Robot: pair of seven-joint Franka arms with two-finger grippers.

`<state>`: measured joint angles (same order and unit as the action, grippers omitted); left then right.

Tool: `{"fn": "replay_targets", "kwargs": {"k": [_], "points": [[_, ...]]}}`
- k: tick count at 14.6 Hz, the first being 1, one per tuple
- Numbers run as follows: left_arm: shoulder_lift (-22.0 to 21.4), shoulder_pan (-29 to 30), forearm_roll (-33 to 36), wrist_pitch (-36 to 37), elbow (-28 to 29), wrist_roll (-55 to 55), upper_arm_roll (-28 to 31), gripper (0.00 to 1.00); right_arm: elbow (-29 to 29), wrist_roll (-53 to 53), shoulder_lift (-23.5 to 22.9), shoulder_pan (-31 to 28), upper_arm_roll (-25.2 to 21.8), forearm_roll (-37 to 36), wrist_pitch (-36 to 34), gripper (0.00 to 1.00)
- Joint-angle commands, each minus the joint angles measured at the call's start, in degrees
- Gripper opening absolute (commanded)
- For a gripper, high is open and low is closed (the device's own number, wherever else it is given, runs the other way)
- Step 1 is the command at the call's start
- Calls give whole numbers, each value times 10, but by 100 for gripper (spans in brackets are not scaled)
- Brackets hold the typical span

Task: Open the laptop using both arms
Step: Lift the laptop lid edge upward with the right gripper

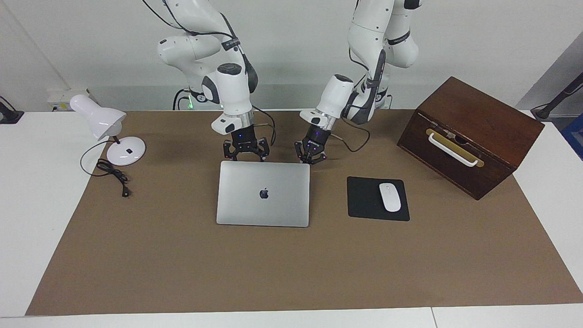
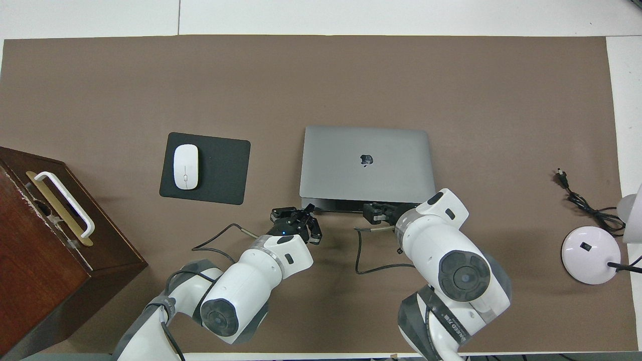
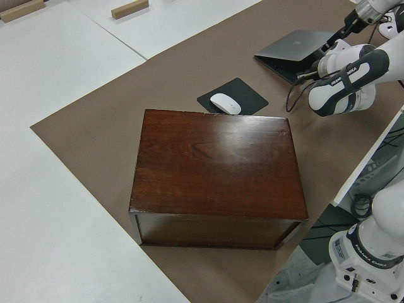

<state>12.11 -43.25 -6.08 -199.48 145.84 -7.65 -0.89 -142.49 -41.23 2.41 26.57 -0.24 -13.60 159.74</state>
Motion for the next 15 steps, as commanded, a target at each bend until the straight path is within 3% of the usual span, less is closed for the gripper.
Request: {"fn": "replay_targets", "kwargs": {"k": [1, 15], "points": [[26, -11, -14, -13, -21, -1, 8, 0, 27, 8, -14, -10, 3, -16, -16, 100], [49, -10, -13, -13, -30, 3, 8, 0, 149, 57, -64, -35, 2, -6, -93, 100]]}}
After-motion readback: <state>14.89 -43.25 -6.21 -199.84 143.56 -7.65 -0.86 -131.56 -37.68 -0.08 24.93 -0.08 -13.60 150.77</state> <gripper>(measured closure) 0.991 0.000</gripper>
